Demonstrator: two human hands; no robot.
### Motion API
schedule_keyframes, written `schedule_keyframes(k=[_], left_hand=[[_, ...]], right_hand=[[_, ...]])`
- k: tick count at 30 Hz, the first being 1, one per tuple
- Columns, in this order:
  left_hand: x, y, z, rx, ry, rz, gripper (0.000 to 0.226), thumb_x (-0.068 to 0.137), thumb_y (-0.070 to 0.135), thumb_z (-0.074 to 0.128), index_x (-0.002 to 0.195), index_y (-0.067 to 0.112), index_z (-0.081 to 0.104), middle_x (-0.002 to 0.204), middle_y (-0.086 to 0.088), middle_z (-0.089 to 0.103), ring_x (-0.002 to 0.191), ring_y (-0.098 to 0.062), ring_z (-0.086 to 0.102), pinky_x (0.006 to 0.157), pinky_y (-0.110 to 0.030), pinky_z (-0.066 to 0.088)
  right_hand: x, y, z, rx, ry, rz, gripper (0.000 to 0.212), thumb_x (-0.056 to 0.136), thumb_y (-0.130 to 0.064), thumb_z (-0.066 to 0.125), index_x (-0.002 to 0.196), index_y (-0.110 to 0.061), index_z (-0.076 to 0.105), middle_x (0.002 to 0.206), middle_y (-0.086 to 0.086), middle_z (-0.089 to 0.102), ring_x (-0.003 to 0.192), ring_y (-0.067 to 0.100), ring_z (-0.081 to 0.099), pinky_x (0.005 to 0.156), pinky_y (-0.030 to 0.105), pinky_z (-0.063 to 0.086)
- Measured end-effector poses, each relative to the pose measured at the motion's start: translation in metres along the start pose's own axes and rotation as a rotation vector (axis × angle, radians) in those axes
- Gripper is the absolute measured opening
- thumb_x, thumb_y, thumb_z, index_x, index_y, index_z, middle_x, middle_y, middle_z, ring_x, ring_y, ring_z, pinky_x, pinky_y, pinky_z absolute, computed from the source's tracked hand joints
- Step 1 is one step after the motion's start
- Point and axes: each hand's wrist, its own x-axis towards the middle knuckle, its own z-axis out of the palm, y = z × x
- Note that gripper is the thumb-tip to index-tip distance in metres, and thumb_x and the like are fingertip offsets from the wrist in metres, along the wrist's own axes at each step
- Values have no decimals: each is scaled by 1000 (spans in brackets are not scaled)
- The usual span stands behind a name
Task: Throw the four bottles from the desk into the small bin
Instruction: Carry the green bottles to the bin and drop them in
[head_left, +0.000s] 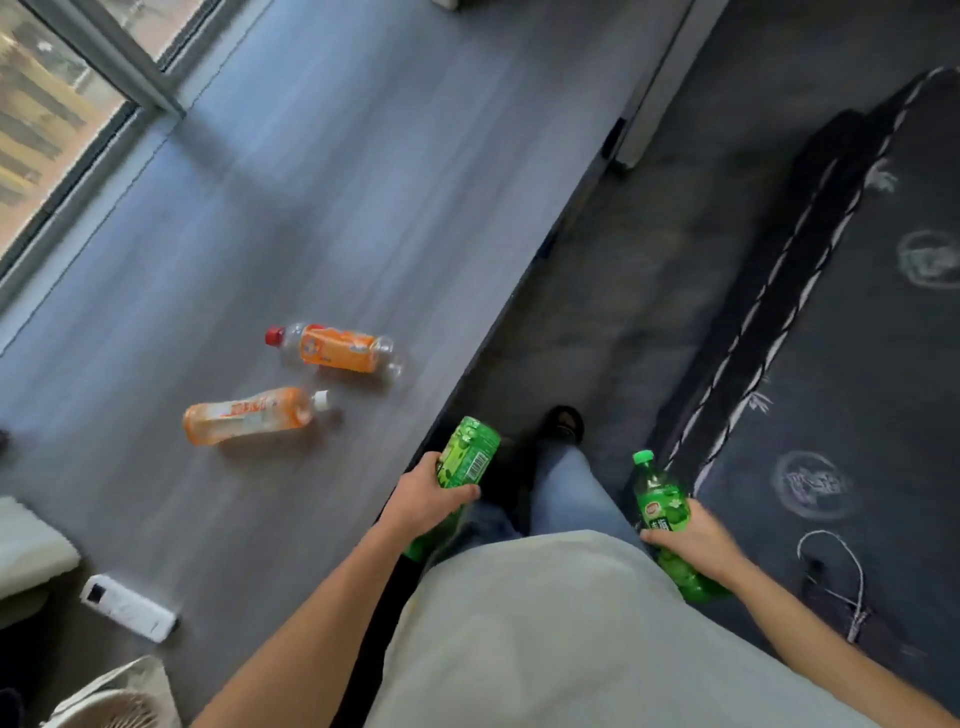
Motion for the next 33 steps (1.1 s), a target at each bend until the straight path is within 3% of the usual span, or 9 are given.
schedule_keyframes(k=[3, 5, 7, 10, 20, 24, 28, 33], left_hand=[[31, 60, -4, 87, -33, 75, 66, 62, 66, 72, 115, 32, 51, 98, 9, 66, 92, -16, 63, 76, -34, 51], [49, 99, -2, 139, -53, 107, 67, 62, 66, 71, 115, 33, 50, 98, 9, 67, 92, -15, 65, 77, -34, 53], [64, 133, 1, 188, -67, 124, 65, 63, 65, 72, 115, 33, 50, 96, 8, 67, 89, -13, 65, 72, -32, 52], [83, 175, 8, 248, -87, 135, 60, 66, 62, 74, 113, 32, 49, 93, 9, 66, 82, -8, 64, 63, -26, 47], [134, 227, -8, 414, -129, 21, 51, 75, 49, 78, 112, 25, 51, 88, 1, 70, 68, -15, 71, 54, -27, 53], [161, 251, -18, 423, -162, -42, 51, 76, 47, 78, 114, 24, 52, 93, 1, 69, 79, -16, 69, 71, -34, 57], [204, 306, -31, 413, -153, -50, 49, 77, 44, 79, 113, 22, 54, 94, 3, 67, 81, -12, 62, 68, -31, 50], [255, 412, -36, 398, -142, -6, 50, 77, 43, 79, 112, 18, 54, 103, -7, 68, 91, -27, 65, 79, -37, 55]], right_hand=[[0, 45, -12, 180, 15, 139, 60, 68, -16, 88, 116, -7, 54, 101, 9, 69, 91, 25, 66, 78, 35, 51], [7, 69, -20, 270, 17, 197, 60, 68, -14, 88, 118, -5, 55, 105, 13, 70, 98, 29, 66, 87, 39, 53], [17, 85, -32, 322, -4, 234, 58, 69, -15, 87, 118, -4, 57, 108, 16, 70, 103, 31, 66, 96, 44, 52], [39, 93, -55, 391, -6, 256, 56, 70, -16, 86, 117, -3, 59, 107, 19, 70, 105, 34, 66, 98, 48, 51], [121, -11, -178, 525, 131, 80, 61, 62, -42, 86, 112, -22, 58, 102, 2, 72, 95, 23, 69, 89, 41, 56], [153, -53, -232, 476, 171, 28, 66, 60, -54, 82, 114, -30, 54, 103, -4, 70, 97, 21, 66, 84, 35, 53], [182, -84, -272, 418, 173, 18, 62, 63, -50, 83, 113, -28, 53, 101, -3, 68, 94, 21, 66, 82, 35, 54], [199, -97, -298, 458, 162, 104, 55, 69, -28, 87, 114, -15, 58, 103, 6, 69, 94, 24, 65, 77, 31, 49]])
